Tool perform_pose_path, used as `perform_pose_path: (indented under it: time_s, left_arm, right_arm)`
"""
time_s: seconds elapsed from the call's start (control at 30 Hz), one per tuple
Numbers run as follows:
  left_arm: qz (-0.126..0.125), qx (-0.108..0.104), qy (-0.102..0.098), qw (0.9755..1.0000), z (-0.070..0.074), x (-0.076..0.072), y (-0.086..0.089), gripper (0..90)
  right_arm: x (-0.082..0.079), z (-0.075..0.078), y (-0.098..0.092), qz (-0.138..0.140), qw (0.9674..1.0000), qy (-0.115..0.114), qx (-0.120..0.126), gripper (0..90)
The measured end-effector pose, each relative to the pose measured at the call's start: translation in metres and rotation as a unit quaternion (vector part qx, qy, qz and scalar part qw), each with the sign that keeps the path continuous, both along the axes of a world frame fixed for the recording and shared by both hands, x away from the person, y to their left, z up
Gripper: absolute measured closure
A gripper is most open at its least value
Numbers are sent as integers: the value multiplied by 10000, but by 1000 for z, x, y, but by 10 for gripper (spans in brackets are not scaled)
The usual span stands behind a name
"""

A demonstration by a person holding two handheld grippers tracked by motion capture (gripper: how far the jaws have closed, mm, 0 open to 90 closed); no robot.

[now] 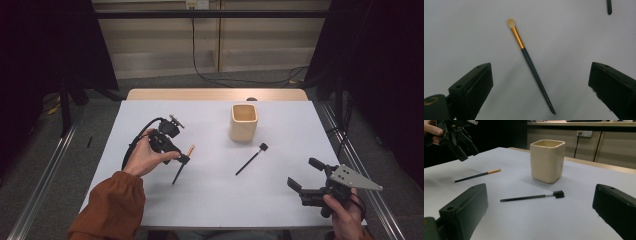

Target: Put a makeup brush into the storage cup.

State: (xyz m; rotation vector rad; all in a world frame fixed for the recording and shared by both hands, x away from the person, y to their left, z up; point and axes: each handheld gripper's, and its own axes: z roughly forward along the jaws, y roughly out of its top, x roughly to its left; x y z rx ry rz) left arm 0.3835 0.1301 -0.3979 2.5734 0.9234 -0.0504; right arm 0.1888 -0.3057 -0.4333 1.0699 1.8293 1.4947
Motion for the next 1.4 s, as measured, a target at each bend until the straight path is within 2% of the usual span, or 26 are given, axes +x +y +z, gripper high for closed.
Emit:
perform_pose_path:
  time_s: [0.07, 0.17, 0.5, 0.7, 0.83, 0.97, 1.0, 1.13, 1.4]
  left_arm:
    - [4, 35, 32, 10000, -2, -1, -1, 72]
    - [46, 95, 93, 9999, -5, -2, -2, 154]
    - [75, 217, 245, 9994, -12, -3, -3, 279]
    - [189, 335, 309, 9988, -17, -4, -5, 378]
    - [319, 390, 463, 9977, -23, -2, -4, 453]
    - [306, 422, 503, 9974, -26, -2, -6, 491]
    - [309, 453, 535, 9971, -27, -2, -7, 526]
    - [313, 565, 600, 9961, -31, -3, -12, 566]
    - [360, 617, 634, 9954, -37, -1, -14, 630]
  right_arm:
    - [0, 0, 0, -1, 10000, -3, 0, 0]
    - [0, 0, 0, -1, 10000, -15, 3, 0]
    - [0, 0, 1, 0, 10000, -27, -6, 0]
    - [0, 0, 1, 3, 10000, -28, -6, 0]
    - [0, 0, 1, 2, 10000, -23, -17, 0]
    - [0, 0, 1, 4, 10000, -28, -29, 0]
    - [0, 0, 1, 11, 10000, -25, -26, 0]
    - [0, 0, 1, 4, 10000, -30, -32, 0]
    - [0, 0, 1, 13, 10000, -20, -30, 0]
